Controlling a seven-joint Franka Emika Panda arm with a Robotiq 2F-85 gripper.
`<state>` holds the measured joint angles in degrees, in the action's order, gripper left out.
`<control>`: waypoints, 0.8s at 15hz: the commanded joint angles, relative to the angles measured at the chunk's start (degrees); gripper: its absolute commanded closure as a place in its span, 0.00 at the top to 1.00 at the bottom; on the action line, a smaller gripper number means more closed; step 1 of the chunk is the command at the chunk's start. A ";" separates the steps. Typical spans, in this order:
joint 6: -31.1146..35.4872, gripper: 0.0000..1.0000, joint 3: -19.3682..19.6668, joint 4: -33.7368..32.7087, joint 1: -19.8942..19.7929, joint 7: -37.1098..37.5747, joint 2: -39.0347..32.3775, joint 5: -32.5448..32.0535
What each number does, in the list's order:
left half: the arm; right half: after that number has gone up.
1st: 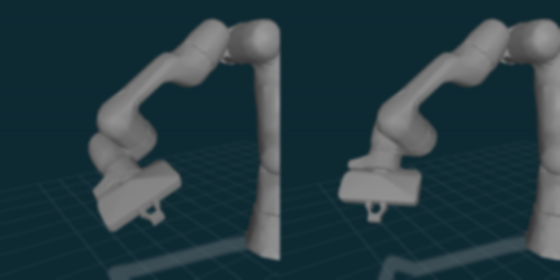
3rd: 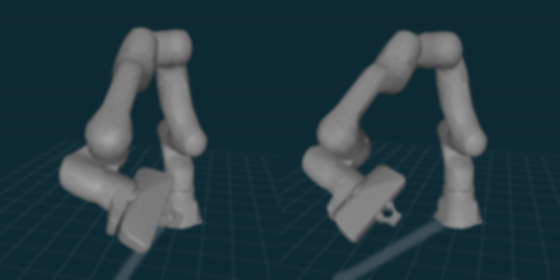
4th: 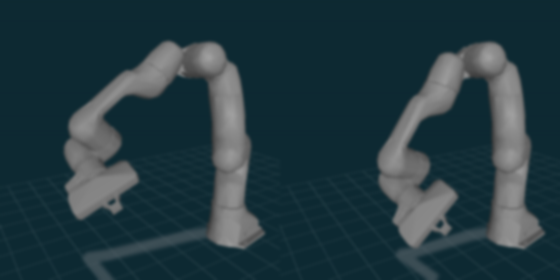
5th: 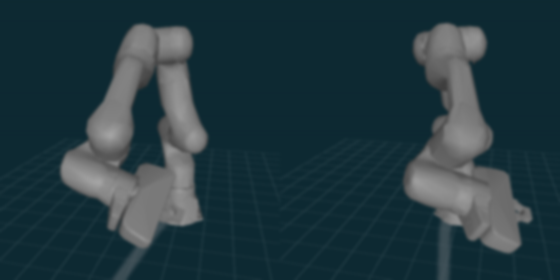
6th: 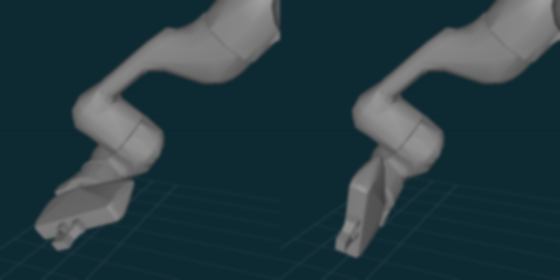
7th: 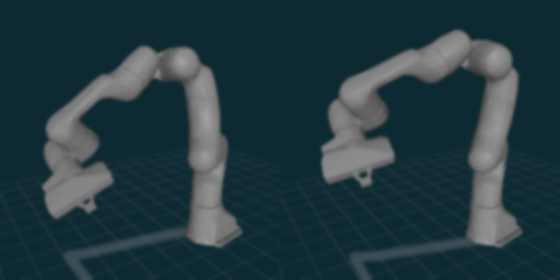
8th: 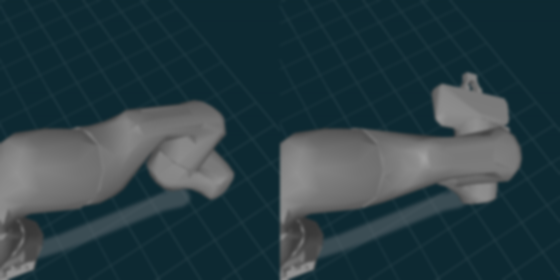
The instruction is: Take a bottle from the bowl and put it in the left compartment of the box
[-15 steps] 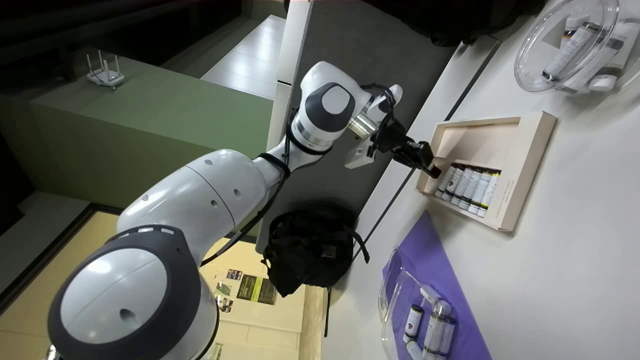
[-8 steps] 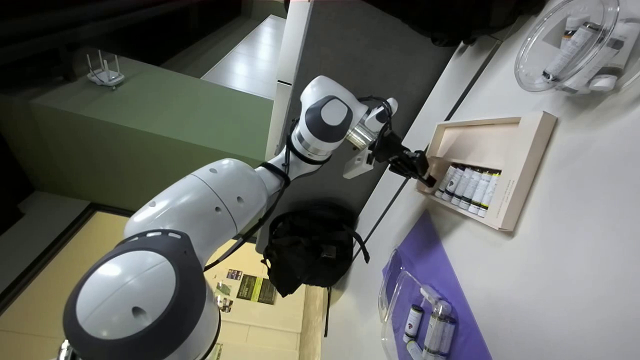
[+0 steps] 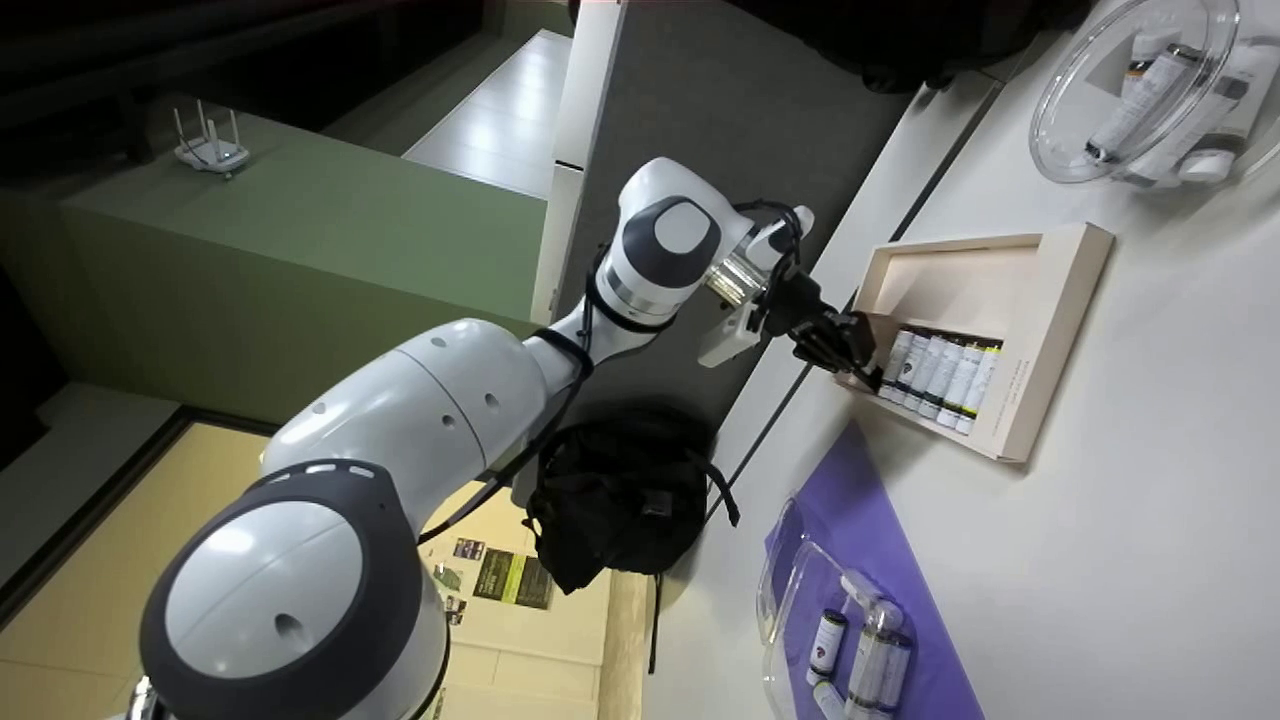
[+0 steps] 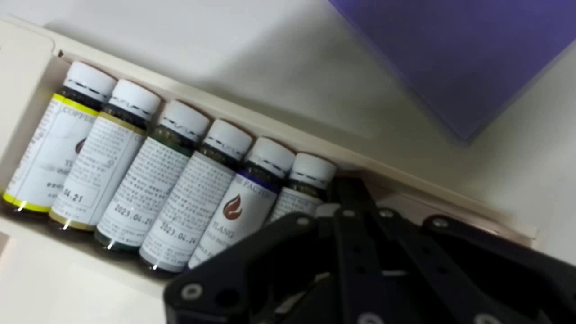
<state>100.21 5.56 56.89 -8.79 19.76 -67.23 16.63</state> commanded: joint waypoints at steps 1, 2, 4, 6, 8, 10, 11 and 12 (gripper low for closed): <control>-3.11 0.03 0.60 2.01 -0.23 -0.93 2.12 -0.70; -3.75 0.03 0.83 2.05 -0.22 -0.87 2.22 -0.68; -5.06 0.03 1.22 2.07 -0.25 -0.80 2.42 -0.70; -6.19 0.03 1.60 2.07 -0.31 -0.80 2.55 -0.62; -6.07 0.03 1.99 2.11 -0.24 -0.61 2.77 -0.44; -3.98 0.28 2.43 2.89 0.15 -0.42 4.05 -0.23; -2.71 0.04 2.68 3.41 0.42 -0.36 4.89 -0.31; -0.88 0.30 3.08 4.41 0.91 -0.34 6.34 -0.63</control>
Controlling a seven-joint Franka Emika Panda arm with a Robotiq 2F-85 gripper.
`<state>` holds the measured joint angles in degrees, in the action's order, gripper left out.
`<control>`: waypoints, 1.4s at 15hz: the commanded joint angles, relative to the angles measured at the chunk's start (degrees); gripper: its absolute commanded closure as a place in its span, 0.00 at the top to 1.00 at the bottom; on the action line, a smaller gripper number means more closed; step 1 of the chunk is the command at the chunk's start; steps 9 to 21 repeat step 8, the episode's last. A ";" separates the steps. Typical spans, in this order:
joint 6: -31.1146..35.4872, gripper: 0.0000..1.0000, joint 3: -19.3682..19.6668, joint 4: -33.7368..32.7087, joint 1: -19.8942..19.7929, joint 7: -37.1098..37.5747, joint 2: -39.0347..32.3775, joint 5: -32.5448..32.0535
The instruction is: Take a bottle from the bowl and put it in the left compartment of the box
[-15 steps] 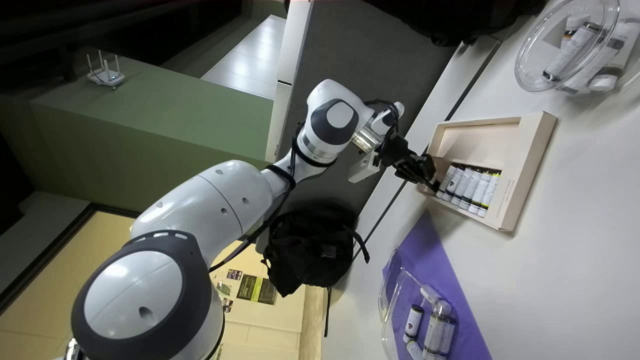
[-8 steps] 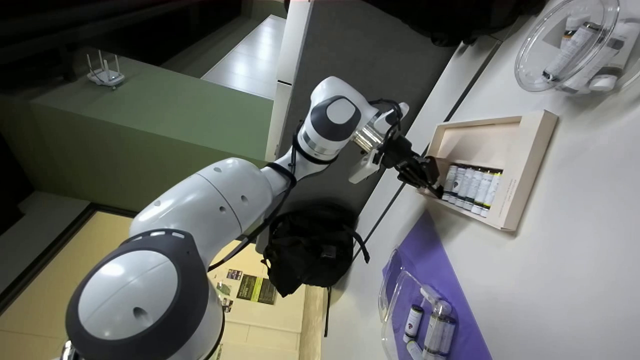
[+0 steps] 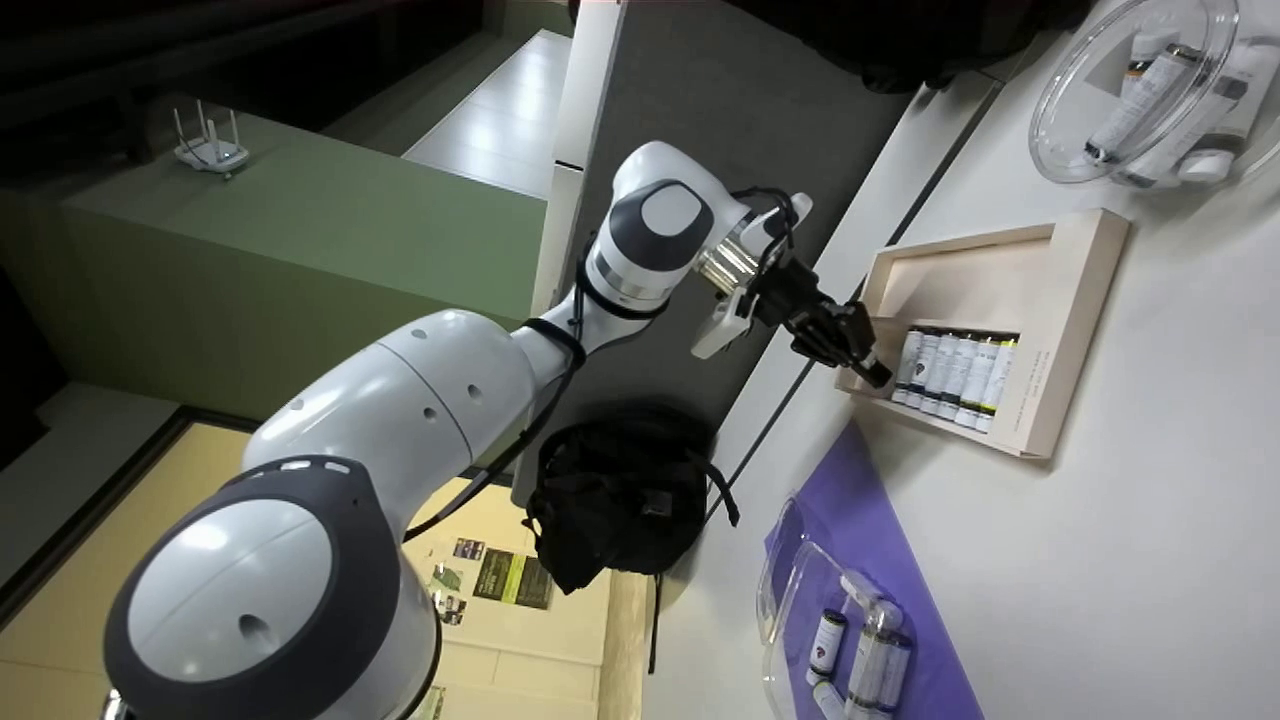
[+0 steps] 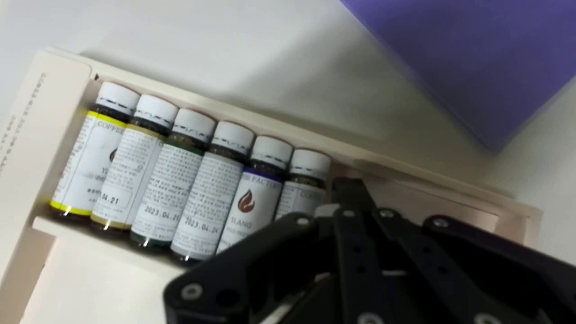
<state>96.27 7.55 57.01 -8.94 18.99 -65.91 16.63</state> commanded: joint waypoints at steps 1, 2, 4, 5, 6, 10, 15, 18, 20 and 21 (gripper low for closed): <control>4.45 0.42 1.42 5.10 1.41 0.54 6.23 -0.75; 5.81 0.47 1.96 6.27 1.93 0.68 7.87 -1.06; 7.13 0.60 3.73 8.73 3.42 2.01 10.78 -2.84; 5.40 0.65 0.27 2.46 0.57 0.79 5.66 -2.78; 5.42 0.45 0.33 3.05 0.75 0.74 6.72 -3.16; 5.42 0.58 -0.13 3.03 0.61 0.66 6.53 -3.27; 5.42 0.58 -0.13 3.03 0.61 0.66 6.53 -3.27; 5.42 0.58 -0.13 3.03 0.61 0.66 6.53 -3.27; 5.42 0.58 -0.13 3.03 0.61 0.66 6.53 -3.27; 5.42 0.58 -0.13 3.03 0.61 0.66 6.53 -3.27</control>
